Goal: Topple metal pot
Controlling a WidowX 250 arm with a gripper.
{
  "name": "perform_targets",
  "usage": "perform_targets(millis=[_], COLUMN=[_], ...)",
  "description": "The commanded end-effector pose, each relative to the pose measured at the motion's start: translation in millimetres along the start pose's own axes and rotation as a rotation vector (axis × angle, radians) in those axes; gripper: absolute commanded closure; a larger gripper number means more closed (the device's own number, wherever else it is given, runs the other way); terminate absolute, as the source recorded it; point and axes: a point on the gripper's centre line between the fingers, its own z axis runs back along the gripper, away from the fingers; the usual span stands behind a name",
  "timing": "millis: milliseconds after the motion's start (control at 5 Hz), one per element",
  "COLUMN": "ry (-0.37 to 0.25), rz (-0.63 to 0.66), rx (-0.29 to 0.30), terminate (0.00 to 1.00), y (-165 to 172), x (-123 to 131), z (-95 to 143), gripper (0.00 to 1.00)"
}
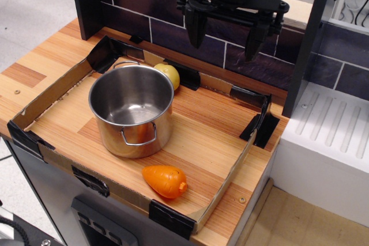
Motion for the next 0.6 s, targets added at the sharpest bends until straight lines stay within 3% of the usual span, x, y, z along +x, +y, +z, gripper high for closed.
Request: perform_targets(millis=[0, 200, 400], ry=[0.0, 0.04, 0.042], rz=[0.0, 0.204, 0.432], rx=[0.0, 0.031, 0.036], terminate=[0.0, 0.0, 0.0], y=[0.0, 2.9, 9.3], x=[0.0, 4.3, 9.2], z=[0.0, 2.5, 3.8], gripper=[0.0, 0.0, 0.0])
